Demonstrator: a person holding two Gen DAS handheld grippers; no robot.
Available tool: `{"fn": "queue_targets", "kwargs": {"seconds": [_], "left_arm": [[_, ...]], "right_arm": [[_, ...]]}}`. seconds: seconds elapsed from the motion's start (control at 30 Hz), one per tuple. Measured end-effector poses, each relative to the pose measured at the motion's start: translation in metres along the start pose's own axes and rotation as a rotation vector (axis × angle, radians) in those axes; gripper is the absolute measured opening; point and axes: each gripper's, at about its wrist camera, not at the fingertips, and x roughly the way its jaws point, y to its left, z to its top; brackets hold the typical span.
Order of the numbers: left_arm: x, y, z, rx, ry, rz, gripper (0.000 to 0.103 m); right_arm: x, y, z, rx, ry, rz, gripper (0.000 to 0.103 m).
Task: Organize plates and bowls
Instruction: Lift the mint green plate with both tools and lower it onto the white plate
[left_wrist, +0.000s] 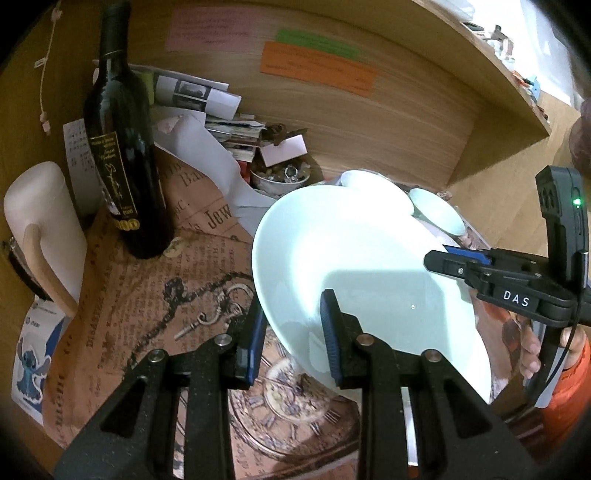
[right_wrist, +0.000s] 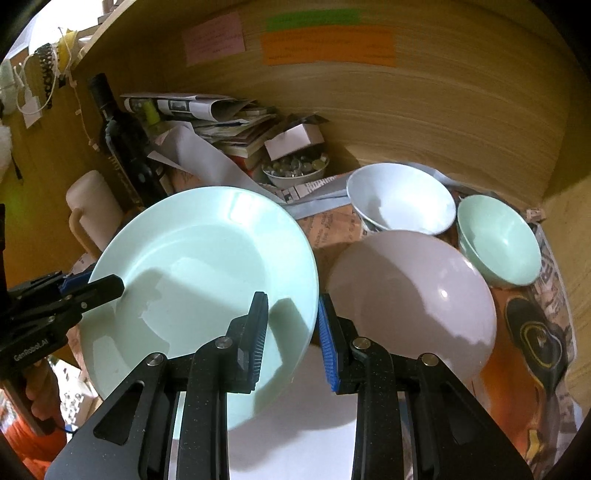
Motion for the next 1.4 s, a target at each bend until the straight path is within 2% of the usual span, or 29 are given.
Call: {"fn": "queue_targets", "kwargs": {"seconds": [0.4, 0.73, 1.4], "left_arm": [[-0.018, -0.022, -0.016, 0.017, -0.018, -0.007, 0.029], [-0.023, -0.041, -0.035, 0.029, -0.002, -0.016, 0.029], [0.006, -0.060, -0.069, 0.047, 0.110, 0.005, 0.029]], "right_arm": [[-0.027, -0.006, -0.029, 0.013, -0.021, -0.002, 0.025], [-0.038, -0.017, -0.058, 0.053, -0.002, 0.007, 0.025], [-0.035, -0.033, -0.101, 0.124, 0.054, 0.025, 0.025]]}}
